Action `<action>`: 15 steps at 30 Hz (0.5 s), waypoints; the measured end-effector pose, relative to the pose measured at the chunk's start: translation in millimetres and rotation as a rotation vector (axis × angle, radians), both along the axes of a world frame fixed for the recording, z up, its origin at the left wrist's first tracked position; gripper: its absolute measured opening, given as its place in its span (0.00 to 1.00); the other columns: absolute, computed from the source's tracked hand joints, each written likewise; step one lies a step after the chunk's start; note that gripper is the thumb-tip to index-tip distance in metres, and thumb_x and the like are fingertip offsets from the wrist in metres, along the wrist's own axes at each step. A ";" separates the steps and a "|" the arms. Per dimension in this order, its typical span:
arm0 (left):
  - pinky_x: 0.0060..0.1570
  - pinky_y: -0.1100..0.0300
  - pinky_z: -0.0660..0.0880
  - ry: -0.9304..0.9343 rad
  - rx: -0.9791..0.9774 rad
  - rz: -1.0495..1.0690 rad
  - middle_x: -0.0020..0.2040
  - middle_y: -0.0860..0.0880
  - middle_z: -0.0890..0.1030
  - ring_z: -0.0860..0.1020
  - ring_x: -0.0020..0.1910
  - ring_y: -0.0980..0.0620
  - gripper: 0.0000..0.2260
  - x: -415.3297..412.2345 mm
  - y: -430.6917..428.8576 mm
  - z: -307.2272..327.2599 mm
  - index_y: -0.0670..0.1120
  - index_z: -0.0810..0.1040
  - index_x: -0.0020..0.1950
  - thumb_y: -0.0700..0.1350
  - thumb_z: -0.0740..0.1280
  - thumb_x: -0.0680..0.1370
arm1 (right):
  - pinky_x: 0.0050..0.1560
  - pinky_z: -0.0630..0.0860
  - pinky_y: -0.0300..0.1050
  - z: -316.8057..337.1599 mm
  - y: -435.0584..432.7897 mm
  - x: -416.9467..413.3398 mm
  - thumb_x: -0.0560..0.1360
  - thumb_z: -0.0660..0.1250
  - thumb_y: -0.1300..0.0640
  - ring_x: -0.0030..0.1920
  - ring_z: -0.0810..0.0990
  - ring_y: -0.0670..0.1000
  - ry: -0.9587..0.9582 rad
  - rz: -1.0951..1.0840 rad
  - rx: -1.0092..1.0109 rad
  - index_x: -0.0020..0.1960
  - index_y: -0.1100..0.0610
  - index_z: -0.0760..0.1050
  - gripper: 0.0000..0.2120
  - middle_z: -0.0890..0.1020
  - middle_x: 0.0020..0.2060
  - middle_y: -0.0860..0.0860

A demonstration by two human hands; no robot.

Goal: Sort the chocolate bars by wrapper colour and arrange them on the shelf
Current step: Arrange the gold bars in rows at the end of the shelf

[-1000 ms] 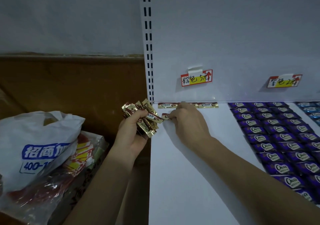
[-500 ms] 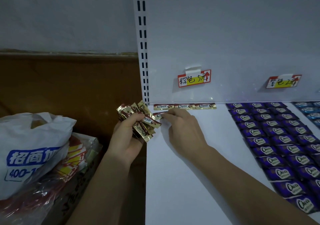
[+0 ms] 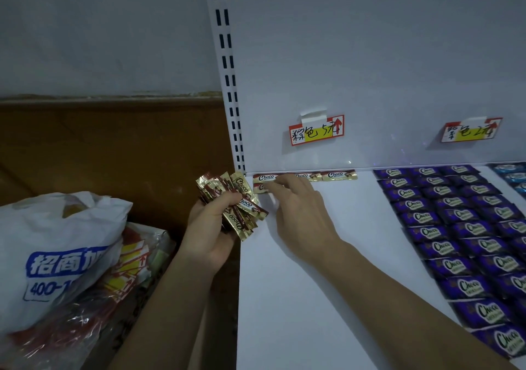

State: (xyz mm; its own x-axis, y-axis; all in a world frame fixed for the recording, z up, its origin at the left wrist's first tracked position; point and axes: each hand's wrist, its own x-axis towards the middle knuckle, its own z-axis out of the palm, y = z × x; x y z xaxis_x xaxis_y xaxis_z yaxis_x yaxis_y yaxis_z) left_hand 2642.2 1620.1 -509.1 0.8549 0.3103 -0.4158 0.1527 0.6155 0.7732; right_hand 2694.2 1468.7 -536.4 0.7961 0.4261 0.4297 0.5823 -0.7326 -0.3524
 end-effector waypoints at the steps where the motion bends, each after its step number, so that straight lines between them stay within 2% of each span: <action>1: 0.52 0.46 0.81 -0.013 0.027 -0.006 0.54 0.43 0.86 0.85 0.53 0.42 0.17 -0.7 -0.9 1.7 0.44 0.79 0.64 0.34 0.71 0.75 | 0.54 0.73 0.45 4.7 -1.1 -1.3 0.76 0.65 0.68 0.58 0.76 0.54 0.027 0.009 0.111 0.65 0.57 0.79 0.19 0.80 0.57 0.53; 3: 0.45 0.50 0.82 -0.051 0.109 -0.041 0.52 0.44 0.86 0.86 0.50 0.44 0.16 -3.3 -5.0 6.6 0.45 0.80 0.63 0.33 0.70 0.76 | 0.50 0.71 0.32 16.4 -5.7 -6.5 0.81 0.65 0.60 0.51 0.78 0.44 0.181 0.034 0.416 0.61 0.54 0.81 0.11 0.83 0.52 0.48; 4: 0.44 0.49 0.82 -0.073 0.157 -0.077 0.52 0.44 0.86 0.86 0.50 0.44 0.16 -5.2 -8.7 9.5 0.46 0.80 0.62 0.33 0.69 0.76 | 0.48 0.74 0.32 20.3 -7.6 -7.9 0.81 0.66 0.56 0.48 0.79 0.43 0.313 0.060 0.537 0.59 0.52 0.82 0.09 0.84 0.48 0.46; 6: 0.48 0.41 0.82 -0.112 0.248 -0.163 0.52 0.42 0.86 0.85 0.50 0.42 0.16 -8.4 -19.6 13.8 0.47 0.81 0.61 0.33 0.69 0.76 | 0.47 0.80 0.44 21.6 -9.8 -7.2 0.79 0.69 0.53 0.45 0.83 0.45 0.483 0.086 0.620 0.57 0.50 0.83 0.08 0.85 0.43 0.46; 8: 0.48 0.36 0.80 -0.124 0.292 -0.175 0.50 0.41 0.86 0.86 0.47 0.41 0.14 -9.9 -30.5 15.3 0.47 0.82 0.59 0.33 0.70 0.76 | 0.46 0.82 0.53 22.0 -11.4 -5.8 0.77 0.71 0.54 0.42 0.84 0.49 0.509 0.071 0.647 0.52 0.51 0.83 0.05 0.85 0.40 0.47; 10: 0.44 0.41 0.82 -0.110 0.222 -0.121 0.48 0.42 0.86 0.86 0.45 0.43 0.12 -7.7 -35.9 13.1 0.46 0.82 0.55 0.33 0.70 0.76 | 0.40 0.80 0.50 26.9 -16.9 -3.5 0.78 0.71 0.58 0.39 0.83 0.50 0.591 0.064 0.823 0.49 0.56 0.82 0.03 0.85 0.38 0.52; 12: 0.48 0.43 0.82 -0.099 0.112 -0.066 0.49 0.44 0.87 0.85 0.45 0.45 0.11 -3.4 -37.1 11.7 0.46 0.82 0.53 0.32 0.69 0.76 | 0.35 0.75 0.40 34.4 -26.2 -1.5 0.79 0.70 0.61 0.34 0.80 0.46 0.702 0.077 0.995 0.50 0.59 0.82 0.03 0.84 0.35 0.51; 15: 0.51 0.41 0.80 -0.113 0.017 -0.007 0.49 0.44 0.86 0.85 0.45 0.46 0.14 4.9 -39.8 12.5 0.46 0.79 0.57 0.32 0.68 0.76 | 0.35 0.73 0.38 42.8 -40.7 0.6 0.76 0.73 0.61 0.32 0.78 0.44 0.697 0.057 1.043 0.50 0.57 0.82 0.03 0.84 0.33 0.49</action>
